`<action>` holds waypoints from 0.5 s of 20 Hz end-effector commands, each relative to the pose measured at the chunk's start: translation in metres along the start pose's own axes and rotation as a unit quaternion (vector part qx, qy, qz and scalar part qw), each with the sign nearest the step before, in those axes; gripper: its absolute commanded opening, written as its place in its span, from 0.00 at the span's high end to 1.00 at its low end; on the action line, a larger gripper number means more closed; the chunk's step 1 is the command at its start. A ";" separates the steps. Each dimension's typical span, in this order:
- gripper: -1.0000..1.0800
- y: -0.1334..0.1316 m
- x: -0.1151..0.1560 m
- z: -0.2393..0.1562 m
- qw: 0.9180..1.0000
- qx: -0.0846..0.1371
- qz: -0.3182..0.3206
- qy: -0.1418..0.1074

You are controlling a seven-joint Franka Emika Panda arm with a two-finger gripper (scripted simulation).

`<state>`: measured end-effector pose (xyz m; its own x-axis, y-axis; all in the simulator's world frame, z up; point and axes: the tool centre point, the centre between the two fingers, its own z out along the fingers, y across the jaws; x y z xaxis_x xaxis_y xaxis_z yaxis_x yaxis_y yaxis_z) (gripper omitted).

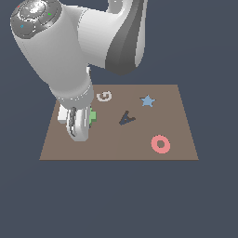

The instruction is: Insert a designated object into the corresponding slot on a board.

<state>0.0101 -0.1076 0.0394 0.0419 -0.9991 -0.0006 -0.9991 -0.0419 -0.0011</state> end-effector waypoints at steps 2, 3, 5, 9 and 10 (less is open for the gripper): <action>1.00 -0.008 0.004 -0.001 0.998 0.000 0.066 0.000; 1.00 -0.010 0.005 -0.001 0.997 0.000 0.082 0.000; 1.00 -0.013 0.008 -0.001 0.994 0.000 0.113 0.000; 1.00 -0.019 0.012 -0.001 0.986 0.000 0.167 0.000; 1.00 -0.020 0.014 -0.001 0.984 0.000 0.179 0.000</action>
<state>0.0283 -0.1185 0.0402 -0.2738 -0.9618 -0.0009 -0.9618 0.2738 -0.0006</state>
